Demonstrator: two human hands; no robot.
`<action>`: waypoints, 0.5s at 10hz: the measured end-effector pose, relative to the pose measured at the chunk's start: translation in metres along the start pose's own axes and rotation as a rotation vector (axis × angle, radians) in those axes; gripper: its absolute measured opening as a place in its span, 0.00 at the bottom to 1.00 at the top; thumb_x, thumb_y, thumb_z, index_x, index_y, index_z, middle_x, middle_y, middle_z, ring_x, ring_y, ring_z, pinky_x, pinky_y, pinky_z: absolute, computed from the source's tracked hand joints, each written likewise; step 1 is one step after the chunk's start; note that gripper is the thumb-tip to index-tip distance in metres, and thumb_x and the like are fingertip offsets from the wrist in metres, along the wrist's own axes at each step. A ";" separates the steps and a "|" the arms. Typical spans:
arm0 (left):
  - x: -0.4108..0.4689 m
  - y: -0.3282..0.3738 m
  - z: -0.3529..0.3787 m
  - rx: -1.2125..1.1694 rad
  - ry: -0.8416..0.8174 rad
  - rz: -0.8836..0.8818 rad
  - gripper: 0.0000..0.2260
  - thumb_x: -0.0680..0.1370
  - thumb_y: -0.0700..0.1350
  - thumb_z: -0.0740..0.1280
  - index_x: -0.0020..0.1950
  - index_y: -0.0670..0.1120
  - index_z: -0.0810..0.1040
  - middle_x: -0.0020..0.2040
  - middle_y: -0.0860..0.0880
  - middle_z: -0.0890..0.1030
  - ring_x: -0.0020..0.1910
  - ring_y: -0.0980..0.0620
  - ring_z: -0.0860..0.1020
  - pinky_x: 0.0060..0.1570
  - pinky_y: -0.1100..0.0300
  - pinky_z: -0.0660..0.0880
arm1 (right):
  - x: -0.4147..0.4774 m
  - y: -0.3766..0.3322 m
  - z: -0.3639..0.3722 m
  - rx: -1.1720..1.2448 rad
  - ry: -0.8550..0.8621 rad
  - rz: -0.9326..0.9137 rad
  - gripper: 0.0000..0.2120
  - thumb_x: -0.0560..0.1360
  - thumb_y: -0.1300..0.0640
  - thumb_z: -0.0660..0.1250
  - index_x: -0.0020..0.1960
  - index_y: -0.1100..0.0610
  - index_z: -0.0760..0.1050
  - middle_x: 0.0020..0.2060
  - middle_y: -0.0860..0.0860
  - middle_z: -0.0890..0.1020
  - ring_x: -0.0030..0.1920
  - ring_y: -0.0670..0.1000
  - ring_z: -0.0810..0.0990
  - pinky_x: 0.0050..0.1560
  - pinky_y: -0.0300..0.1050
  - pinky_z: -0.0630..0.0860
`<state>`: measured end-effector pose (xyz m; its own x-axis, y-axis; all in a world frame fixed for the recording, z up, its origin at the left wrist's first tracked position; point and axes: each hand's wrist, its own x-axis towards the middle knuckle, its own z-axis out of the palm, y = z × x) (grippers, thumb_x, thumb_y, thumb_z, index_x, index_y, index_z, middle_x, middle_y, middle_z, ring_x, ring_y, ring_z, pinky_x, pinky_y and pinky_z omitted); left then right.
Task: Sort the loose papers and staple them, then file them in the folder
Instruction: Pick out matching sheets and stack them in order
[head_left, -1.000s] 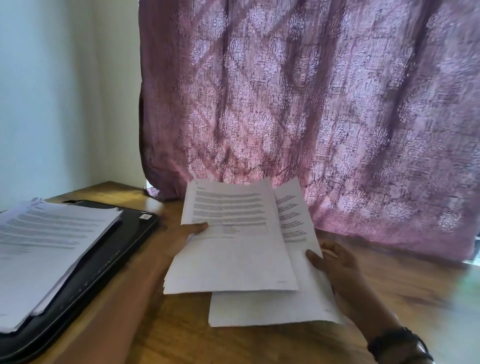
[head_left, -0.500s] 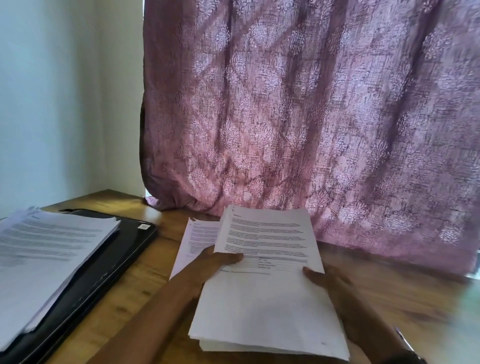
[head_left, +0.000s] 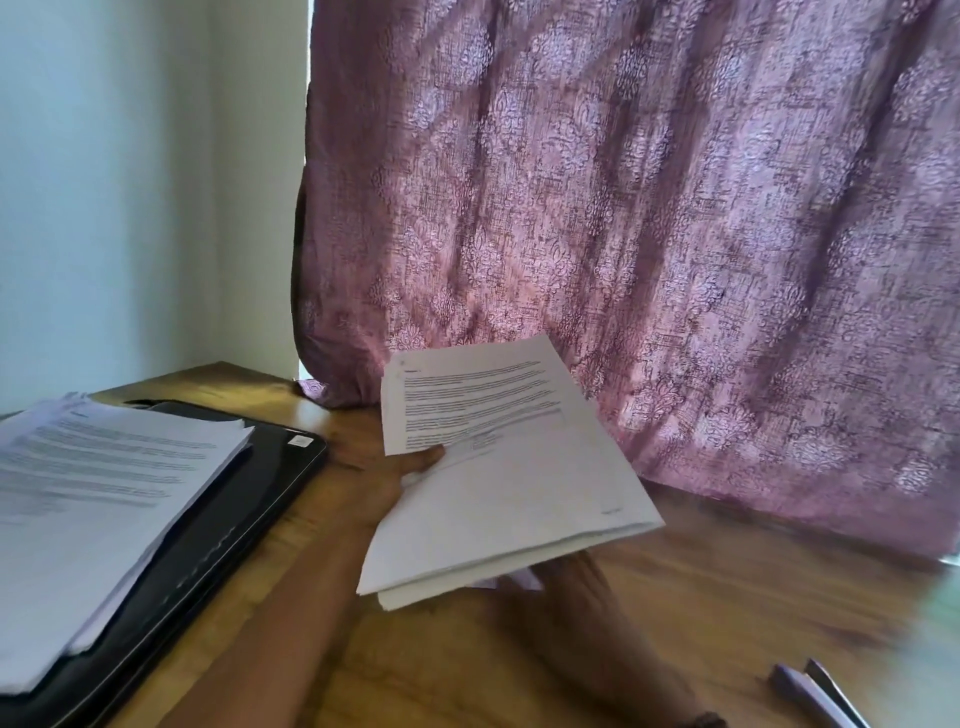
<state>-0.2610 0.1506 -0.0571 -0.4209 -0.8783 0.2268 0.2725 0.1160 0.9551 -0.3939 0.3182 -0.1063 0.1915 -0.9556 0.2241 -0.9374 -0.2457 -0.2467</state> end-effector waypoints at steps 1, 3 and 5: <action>0.001 0.004 0.000 -0.125 0.086 -0.094 0.21 0.74 0.40 0.71 0.66 0.43 0.73 0.61 0.44 0.79 0.57 0.46 0.79 0.51 0.55 0.79 | -0.032 0.032 -0.033 -0.109 0.183 0.110 0.26 0.80 0.37 0.43 0.67 0.44 0.71 0.67 0.39 0.73 0.71 0.38 0.61 0.74 0.52 0.47; 0.013 0.002 -0.011 -0.188 0.158 -0.248 0.25 0.70 0.43 0.76 0.64 0.39 0.74 0.62 0.40 0.77 0.53 0.44 0.80 0.36 0.59 0.81 | -0.031 0.070 -0.031 -0.070 0.509 0.243 0.20 0.76 0.40 0.56 0.58 0.47 0.79 0.57 0.43 0.79 0.56 0.50 0.81 0.54 0.37 0.72; -0.017 0.016 0.010 0.062 0.021 0.085 0.26 0.68 0.49 0.76 0.64 0.48 0.76 0.62 0.47 0.80 0.61 0.47 0.78 0.63 0.47 0.73 | -0.046 0.064 -0.043 -0.033 0.355 0.459 0.37 0.66 0.33 0.55 0.71 0.49 0.69 0.65 0.51 0.77 0.64 0.56 0.75 0.59 0.47 0.72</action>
<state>-0.2577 0.1722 -0.0438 -0.3798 -0.8737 0.3041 0.2520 0.2186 0.9427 -0.4755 0.3531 -0.0919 -0.3412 -0.8483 0.4050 -0.9108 0.1917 -0.3656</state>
